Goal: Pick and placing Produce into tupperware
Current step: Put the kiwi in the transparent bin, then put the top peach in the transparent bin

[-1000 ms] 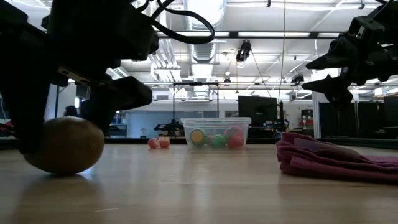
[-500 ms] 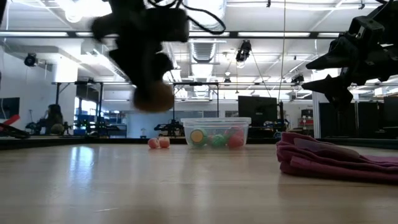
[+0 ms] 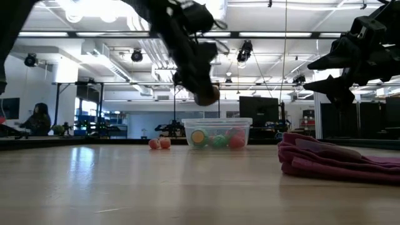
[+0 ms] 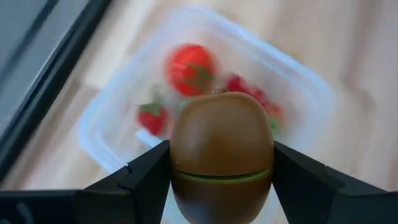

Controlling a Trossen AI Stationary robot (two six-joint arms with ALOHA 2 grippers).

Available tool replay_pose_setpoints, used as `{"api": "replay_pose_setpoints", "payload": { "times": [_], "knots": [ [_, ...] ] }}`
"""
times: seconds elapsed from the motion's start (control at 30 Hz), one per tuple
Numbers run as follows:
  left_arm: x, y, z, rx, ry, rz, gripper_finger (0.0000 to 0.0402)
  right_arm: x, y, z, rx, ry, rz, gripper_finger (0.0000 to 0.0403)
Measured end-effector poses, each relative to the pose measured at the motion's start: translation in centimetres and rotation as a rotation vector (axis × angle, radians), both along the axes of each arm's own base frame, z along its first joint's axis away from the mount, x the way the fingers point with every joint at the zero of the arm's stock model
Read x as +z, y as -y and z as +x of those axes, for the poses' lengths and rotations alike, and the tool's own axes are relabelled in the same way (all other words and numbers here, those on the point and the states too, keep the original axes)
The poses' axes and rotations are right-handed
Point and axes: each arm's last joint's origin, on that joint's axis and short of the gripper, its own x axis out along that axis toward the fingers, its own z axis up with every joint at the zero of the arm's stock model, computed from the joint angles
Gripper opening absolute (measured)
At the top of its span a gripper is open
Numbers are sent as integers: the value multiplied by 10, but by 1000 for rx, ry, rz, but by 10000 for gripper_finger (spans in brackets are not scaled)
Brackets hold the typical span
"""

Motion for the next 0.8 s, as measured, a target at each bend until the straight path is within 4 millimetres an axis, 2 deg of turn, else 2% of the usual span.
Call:
{"api": "replay_pose_setpoints", "payload": {
  "times": [0.1, 0.2, 0.27, 0.4, 0.5, 0.63, 0.8],
  "knots": [
    [-10, -32, 10, 214, 32, -119, 229, 0, 0, 0, 0, 0, 0, 219],
    [-19, -51, 20, 267, 49, -191, 235, 0, 0, 0, 0, 0, 0, 219],
    [-21, -54, 29, 245, 54, -224, 246, 0, 0, 0, 0, 0, 0, 219],
    [-23, -47, 42, 203, 30, -236, 275, 0, 0, 0, 0, 0, 0, 219],
    [-22, -38, 44, 125, -22, -202, 295, 0, 0, 0, 0, 0, 0, 219],
    [-10, -24, 29, 21, -155, -138, 305, 0, 0, 0, 0, 0, 0, 219],
    [4, -12, 0, 21, -353, -76, 305, 0, 0, 0, 0, -1, 0, 219]
  ]
}}
